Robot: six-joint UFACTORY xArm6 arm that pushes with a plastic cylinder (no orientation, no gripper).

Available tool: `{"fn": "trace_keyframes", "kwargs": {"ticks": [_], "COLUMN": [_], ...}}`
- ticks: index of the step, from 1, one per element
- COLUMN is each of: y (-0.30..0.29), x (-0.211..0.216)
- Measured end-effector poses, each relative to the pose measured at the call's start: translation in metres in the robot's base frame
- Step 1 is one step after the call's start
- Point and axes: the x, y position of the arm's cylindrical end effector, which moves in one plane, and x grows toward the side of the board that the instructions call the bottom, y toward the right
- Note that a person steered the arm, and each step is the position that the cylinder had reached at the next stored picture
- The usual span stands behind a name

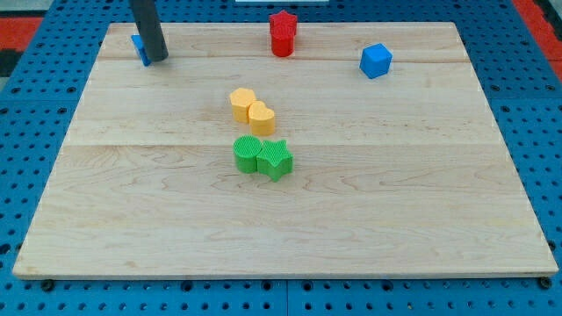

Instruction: Push the blue triangle to the top left

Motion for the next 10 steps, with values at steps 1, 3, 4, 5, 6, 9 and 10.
{"fn": "trace_keyframes", "kwargs": {"ticks": [1, 3, 4, 5, 6, 9, 10], "y": [-0.020, -0.058, -0.074, -0.074, -0.110, -0.110, -0.080], "x": [-0.012, -0.007, -0.005, 0.028, 0.037, -0.038, -0.038]}}
